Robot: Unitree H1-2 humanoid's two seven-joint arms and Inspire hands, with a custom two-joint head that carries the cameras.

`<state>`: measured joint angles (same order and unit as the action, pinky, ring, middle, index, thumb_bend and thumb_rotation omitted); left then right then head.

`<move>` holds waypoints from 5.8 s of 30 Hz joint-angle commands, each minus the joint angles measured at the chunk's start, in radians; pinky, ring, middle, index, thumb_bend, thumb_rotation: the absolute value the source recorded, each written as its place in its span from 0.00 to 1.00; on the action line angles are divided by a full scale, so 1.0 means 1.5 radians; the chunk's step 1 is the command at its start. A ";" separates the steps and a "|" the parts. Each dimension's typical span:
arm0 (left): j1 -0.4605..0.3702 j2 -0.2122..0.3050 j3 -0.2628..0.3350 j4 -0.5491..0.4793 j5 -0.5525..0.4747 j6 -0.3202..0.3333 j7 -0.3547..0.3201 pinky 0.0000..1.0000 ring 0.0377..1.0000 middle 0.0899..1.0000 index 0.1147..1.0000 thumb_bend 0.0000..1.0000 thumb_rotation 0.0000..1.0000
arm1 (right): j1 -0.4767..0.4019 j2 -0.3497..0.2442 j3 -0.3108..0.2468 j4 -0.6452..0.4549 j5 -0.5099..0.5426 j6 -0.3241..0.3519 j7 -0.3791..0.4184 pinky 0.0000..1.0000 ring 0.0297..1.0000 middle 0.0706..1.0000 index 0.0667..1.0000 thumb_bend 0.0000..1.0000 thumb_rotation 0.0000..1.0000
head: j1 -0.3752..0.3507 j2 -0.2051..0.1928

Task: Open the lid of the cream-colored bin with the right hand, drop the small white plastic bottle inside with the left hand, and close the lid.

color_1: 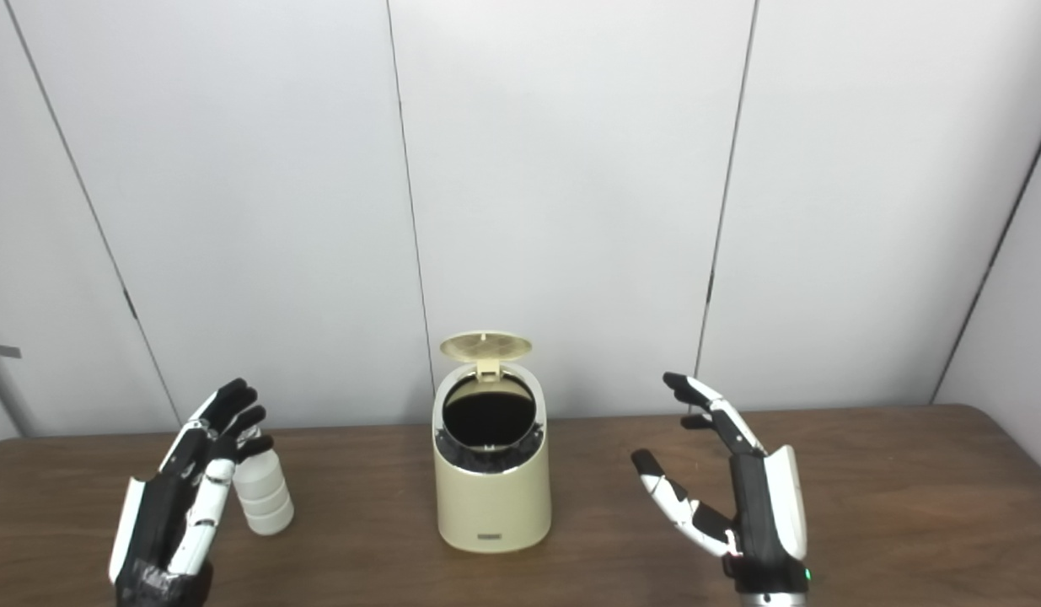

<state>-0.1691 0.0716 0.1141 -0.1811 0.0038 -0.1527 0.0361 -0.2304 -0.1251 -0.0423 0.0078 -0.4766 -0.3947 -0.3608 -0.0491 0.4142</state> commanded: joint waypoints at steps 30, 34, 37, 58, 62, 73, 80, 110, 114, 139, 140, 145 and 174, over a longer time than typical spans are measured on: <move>-0.073 0.061 0.070 -0.066 0.050 -0.047 0.040 0.81 0.88 0.89 0.91 0.85 0.44 | -0.022 -0.007 -0.008 0.009 0.031 -0.024 0.004 0.64 0.76 0.77 0.74 0.23 0.39 | 0.027 -0.012; -0.094 0.084 0.104 -0.057 0.036 -0.024 0.052 0.81 0.89 0.89 0.90 0.90 0.44 | -0.022 -0.010 -0.009 0.013 0.042 -0.028 0.009 0.64 0.77 0.77 0.75 0.23 0.38 | 0.037 -0.014; -0.094 0.102 0.128 -0.045 0.035 -0.007 0.061 0.83 0.89 0.89 0.90 0.90 0.43 | -0.022 -0.012 -0.010 0.014 0.035 -0.027 0.005 0.64 0.76 0.77 0.74 0.24 0.40 | 0.042 -0.015; -0.034 0.145 0.140 0.174 0.041 -0.099 0.069 0.87 0.94 0.95 0.98 1.00 0.52 | -0.013 -0.023 -0.017 0.011 0.107 -0.023 0.057 0.67 0.79 0.80 0.76 0.23 0.38 | 0.084 -0.013; -0.036 0.141 0.135 0.192 0.024 -0.099 0.063 0.89 0.95 0.97 0.99 1.00 0.45 | -0.011 -0.023 -0.021 0.001 0.092 -0.013 0.056 0.67 0.78 0.79 0.75 0.23 0.39 | 0.090 -0.012; -0.050 0.154 0.097 0.269 0.092 -0.110 0.084 0.86 0.94 0.95 0.96 1.00 0.46 | -0.006 -0.024 -0.024 -0.013 0.108 -0.003 0.074 0.66 0.78 0.80 0.76 0.20 0.25 | 0.101 -0.011; -0.068 0.166 0.060 0.343 0.106 -0.116 0.068 0.82 0.92 0.96 0.99 1.00 0.46 | -0.003 -0.023 -0.031 -0.028 0.094 0.010 0.075 0.64 0.77 0.79 0.75 0.20 0.32 | 0.125 -0.014; -0.140 0.159 -0.047 0.469 0.216 -0.029 0.105 0.88 0.94 0.96 0.99 1.00 0.44 | 0.000 -0.038 -0.042 -0.052 0.122 0.029 0.099 0.61 0.74 0.76 0.73 0.20 0.39 | 0.168 -0.012; -0.153 0.167 -0.061 0.497 0.216 -0.022 0.096 0.88 0.94 0.96 0.98 1.00 0.43 | 0.002 -0.035 -0.042 -0.059 0.115 0.038 0.100 0.60 0.74 0.76 0.74 0.20 0.36 | 0.167 -0.011; -0.211 0.177 -0.117 0.586 0.202 -0.047 0.084 0.82 0.90 0.89 0.90 1.00 0.37 | 0.000 -0.032 -0.038 -0.063 0.099 0.045 0.095 0.61 0.75 0.77 0.73 0.20 0.38 | 0.161 -0.019; -0.211 0.176 -0.117 0.584 0.202 -0.048 0.084 0.82 0.88 0.87 0.88 1.00 0.36 | 0.000 -0.031 -0.038 -0.064 0.096 0.046 0.095 0.60 0.74 0.76 0.73 0.20 0.37 | 0.161 -0.019; -0.210 0.178 -0.117 0.591 0.175 -0.099 0.064 0.65 0.65 0.61 0.61 0.97 0.15 | 0.001 -0.031 -0.039 -0.063 0.102 0.044 0.098 0.60 0.74 0.76 0.73 0.20 0.37 | 0.160 -0.017; -0.194 0.193 -0.129 0.516 0.186 -0.143 0.071 0.42 0.48 0.45 0.37 0.50 0.00 | 0.004 -0.026 -0.036 -0.067 0.103 0.042 0.100 0.62 0.76 0.78 0.74 0.18 0.31 | 0.149 -0.015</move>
<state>-0.4647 0.3533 -0.0699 0.6459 0.2474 -0.3654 0.1370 -0.2041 -0.1591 -0.0920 -0.0614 -0.3166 -0.3183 -0.2039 0.1734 0.3912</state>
